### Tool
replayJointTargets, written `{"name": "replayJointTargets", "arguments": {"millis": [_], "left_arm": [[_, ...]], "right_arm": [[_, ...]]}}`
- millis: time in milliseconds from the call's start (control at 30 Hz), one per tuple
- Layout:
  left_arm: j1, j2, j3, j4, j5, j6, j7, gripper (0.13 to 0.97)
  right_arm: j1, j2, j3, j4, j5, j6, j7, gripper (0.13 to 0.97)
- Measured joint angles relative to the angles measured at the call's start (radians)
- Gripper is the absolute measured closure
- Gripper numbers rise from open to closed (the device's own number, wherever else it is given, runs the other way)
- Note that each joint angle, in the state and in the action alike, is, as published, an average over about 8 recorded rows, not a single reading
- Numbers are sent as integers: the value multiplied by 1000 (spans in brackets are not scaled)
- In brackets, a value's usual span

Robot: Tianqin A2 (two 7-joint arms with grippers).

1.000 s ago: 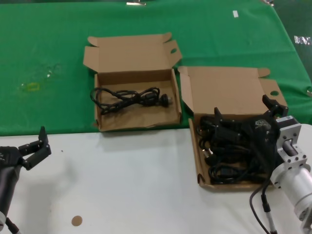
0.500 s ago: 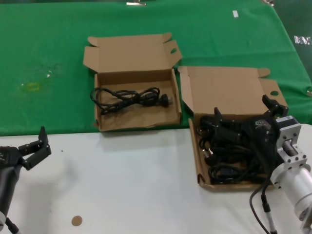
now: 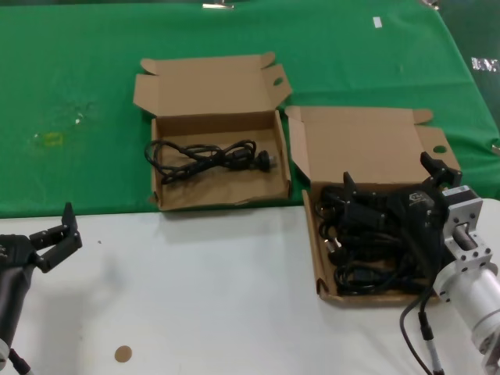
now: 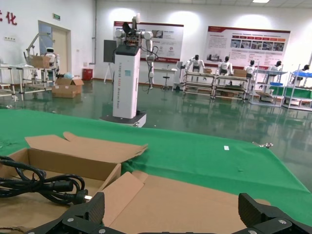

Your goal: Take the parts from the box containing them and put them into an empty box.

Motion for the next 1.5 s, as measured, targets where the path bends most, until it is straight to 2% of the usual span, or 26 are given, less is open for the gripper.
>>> {"name": "replayJointTargets", "arguments": {"millis": [1500], "left_arm": [[0,0,0,0,0,0,0,132]], "right_arm": [[0,0,0,0,0,0,0,129]]}}
